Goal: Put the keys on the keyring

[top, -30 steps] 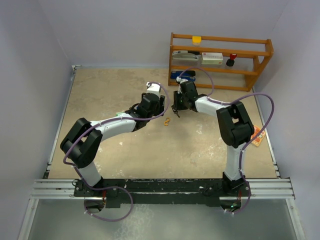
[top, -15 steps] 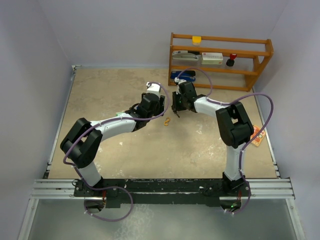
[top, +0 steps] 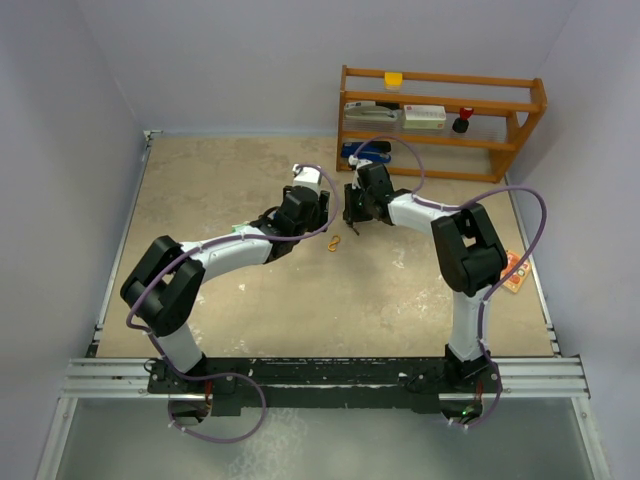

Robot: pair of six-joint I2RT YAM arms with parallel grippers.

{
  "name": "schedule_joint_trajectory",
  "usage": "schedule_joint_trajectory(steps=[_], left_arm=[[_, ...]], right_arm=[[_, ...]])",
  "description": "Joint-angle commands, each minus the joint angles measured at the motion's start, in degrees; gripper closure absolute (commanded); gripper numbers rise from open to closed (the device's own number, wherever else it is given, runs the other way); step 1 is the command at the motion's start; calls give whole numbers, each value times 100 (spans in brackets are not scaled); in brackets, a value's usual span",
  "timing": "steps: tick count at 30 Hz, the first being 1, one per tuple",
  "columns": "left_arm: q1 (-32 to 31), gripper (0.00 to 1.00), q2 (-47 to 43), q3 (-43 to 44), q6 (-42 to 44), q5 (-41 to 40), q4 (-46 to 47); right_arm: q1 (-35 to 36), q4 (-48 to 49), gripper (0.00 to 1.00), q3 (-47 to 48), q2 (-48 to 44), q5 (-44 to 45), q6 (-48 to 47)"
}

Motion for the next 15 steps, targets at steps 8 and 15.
schedule_joint_trajectory(steps=[8,15], left_arm=[[22,42,-136,82,44,-96,86],[27,42,-119,95,38,-91,87]], right_arm=[[27,26,72,86,57,-14,-110],[32,10,73,87,83,-12,-118]])
